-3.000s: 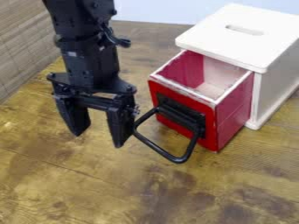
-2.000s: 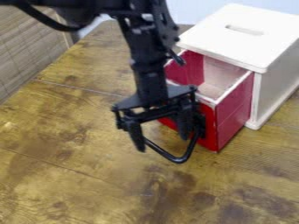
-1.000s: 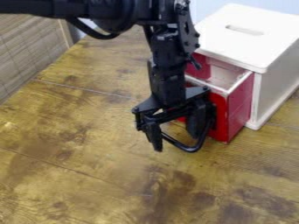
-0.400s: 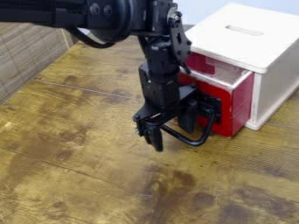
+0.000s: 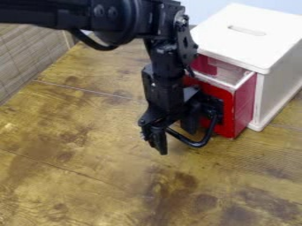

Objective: Open the drawer

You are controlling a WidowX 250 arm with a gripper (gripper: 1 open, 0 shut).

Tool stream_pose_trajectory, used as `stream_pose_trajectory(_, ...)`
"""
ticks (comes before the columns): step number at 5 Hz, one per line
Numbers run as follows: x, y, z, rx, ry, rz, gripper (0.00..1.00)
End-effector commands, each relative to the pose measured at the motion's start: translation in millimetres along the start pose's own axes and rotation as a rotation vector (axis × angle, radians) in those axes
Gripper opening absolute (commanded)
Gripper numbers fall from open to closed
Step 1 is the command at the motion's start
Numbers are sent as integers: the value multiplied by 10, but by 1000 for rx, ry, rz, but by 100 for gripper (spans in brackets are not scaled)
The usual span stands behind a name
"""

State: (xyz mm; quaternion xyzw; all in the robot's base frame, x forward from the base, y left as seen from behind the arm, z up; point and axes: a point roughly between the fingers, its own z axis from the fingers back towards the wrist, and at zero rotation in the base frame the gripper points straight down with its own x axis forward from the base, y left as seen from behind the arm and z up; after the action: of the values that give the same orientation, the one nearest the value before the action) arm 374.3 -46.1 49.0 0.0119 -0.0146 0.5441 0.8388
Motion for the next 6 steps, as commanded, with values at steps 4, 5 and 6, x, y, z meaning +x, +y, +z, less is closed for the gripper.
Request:
stream_pose_trajectory(4,-135,131,289,98,-21,-95,100)
stream_pose_trajectory(5,-223,71,320,102,-7,-85,100)
stream_pose_trajectory(6,-225,136,448,105,-14,-123,0)
